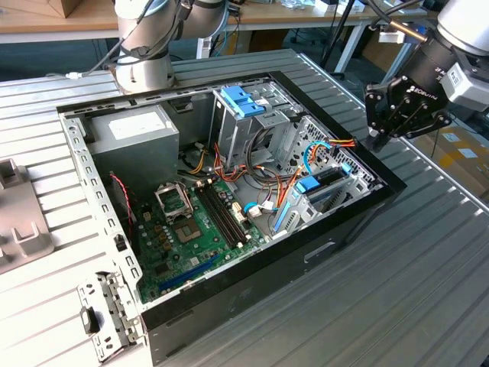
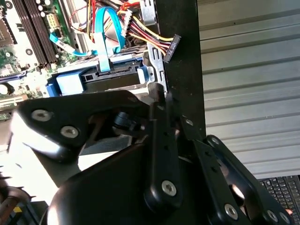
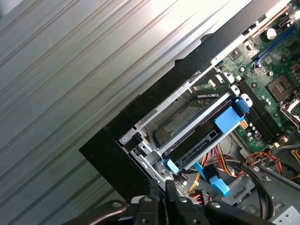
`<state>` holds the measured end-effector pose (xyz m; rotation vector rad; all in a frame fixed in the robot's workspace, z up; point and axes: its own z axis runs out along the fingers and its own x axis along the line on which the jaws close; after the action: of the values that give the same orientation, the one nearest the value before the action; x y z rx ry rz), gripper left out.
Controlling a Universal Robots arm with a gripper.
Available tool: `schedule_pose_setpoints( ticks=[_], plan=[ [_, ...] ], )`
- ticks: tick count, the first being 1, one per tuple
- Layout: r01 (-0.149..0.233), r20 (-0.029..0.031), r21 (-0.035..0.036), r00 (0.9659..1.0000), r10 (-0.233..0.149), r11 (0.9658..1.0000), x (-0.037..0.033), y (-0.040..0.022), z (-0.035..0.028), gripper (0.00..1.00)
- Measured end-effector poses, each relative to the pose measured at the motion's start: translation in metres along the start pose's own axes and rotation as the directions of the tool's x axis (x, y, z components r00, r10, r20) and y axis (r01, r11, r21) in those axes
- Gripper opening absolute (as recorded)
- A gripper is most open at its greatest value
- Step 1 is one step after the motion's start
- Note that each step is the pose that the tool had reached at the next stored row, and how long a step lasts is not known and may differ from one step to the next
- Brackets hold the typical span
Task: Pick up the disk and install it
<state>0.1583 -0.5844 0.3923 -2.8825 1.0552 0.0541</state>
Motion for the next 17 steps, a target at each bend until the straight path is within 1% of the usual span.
schedule_pose_setpoints(
  ticks=[1, 2, 3, 4, 10, 12, 14, 17],
  plan=[
    [0.0, 0.0002, 0.0002, 1.0, 0.0, 1.0, 0.0, 0.0, 0.0, 0.24],
    [0.0, 0.0003, 0.0004, 1.0, 0.0, 1.0, 0.0, 0.0, 0.0, 0.29],
    [0.0, 0.0005, 0.0006, 1.0, 0.0, 1.0, 0.0, 0.0, 0.0, 0.29],
    [0.0, 0.0007, 0.0009, 1.0, 0.0, 1.0, 0.0, 0.0, 0.0, 0.36],
    [0.0, 0.0015, 0.0018, 1.0, 0.0, 1.0, -0.0004, -0.0004, 0.0003, 0.36],
    [-0.001, 0.0014, 0.0018, 1.0, 0.001, 1.0, -0.0019, -0.0022, 0.0011, 0.36],
    [-0.003, 0.0013, 0.0019, 1.0, 0.003, 1.0, -0.0047, -0.0057, 0.003, 0.36],
    [-0.006, 0.0013, 0.0021, 1.0, 0.006, 1.0, -0.0057, -0.0085, 0.0054, 0.36]
  ],
)
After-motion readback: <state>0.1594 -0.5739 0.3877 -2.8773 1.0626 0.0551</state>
